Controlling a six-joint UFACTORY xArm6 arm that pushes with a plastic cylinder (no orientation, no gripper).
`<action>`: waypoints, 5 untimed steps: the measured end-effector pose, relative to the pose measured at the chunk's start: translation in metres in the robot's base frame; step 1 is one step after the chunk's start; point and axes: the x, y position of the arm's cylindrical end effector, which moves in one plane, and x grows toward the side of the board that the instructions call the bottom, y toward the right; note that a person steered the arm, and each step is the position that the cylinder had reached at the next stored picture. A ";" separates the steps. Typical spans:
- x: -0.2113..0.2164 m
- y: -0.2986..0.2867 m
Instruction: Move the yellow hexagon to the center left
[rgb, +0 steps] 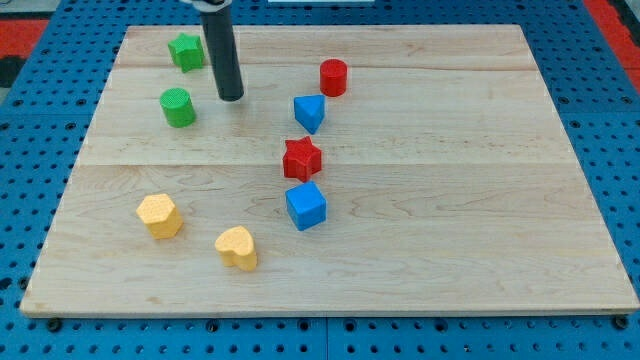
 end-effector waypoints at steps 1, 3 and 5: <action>0.000 -0.041; 0.054 -0.008; 0.168 0.054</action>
